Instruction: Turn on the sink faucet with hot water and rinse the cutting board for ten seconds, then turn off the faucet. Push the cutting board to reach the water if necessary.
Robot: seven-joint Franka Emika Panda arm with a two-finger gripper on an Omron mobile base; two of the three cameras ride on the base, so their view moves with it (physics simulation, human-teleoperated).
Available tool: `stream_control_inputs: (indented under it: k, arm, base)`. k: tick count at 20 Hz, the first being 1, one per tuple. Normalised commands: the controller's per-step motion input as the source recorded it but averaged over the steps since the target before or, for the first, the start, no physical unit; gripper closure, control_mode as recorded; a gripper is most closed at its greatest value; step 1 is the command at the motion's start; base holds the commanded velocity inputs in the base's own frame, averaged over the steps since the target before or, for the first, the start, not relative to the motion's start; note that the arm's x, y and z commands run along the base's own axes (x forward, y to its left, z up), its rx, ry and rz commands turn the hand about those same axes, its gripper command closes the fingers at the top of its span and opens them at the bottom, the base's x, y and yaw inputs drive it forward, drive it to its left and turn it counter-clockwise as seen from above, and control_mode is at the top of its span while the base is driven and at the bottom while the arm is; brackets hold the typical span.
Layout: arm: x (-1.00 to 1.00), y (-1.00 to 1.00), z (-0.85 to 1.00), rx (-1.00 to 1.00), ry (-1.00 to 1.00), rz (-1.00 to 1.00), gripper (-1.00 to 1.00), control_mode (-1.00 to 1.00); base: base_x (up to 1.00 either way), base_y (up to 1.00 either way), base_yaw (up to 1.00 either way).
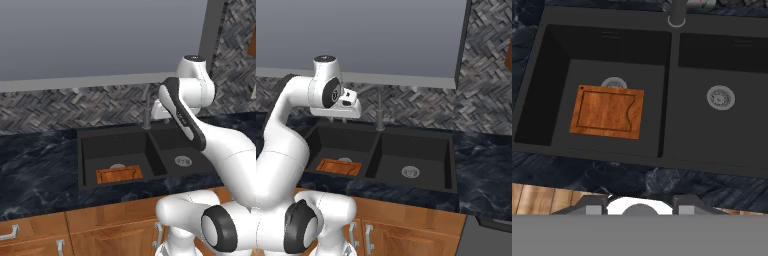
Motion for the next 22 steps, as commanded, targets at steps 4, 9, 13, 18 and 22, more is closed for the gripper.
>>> stream_control_inputs:
  k: [4, 9, 13, 18, 22]
  arm:
    - [0.01, 0.00, 0.00, 0.00, -0.02, 0.00, -1.00, -1.00]
    - [0.41, 0.00, 0.00, 0.00, 0.00, 0.00, -1.00, -1.00]
    - [0.72, 0.00, 0.00, 0.00, 0.00, 0.00, -1.00, -1.00]
    - [0.59, -0.22, 0.00, 0.00, 0.00, 0.01, -1.00, -1.00]
    - [0.34, -0.40, 0.00, 0.00, 0.00, 0.02, -1.00, -1.00]
  base:
    - [0.00, 0.00, 0.00]
    - [0.00, 0.00, 0.00]
    - [0.00, 0.00, 0.00]
    - [0.00, 0.00, 0.00]
    - [0.00, 0.00, 0.00]
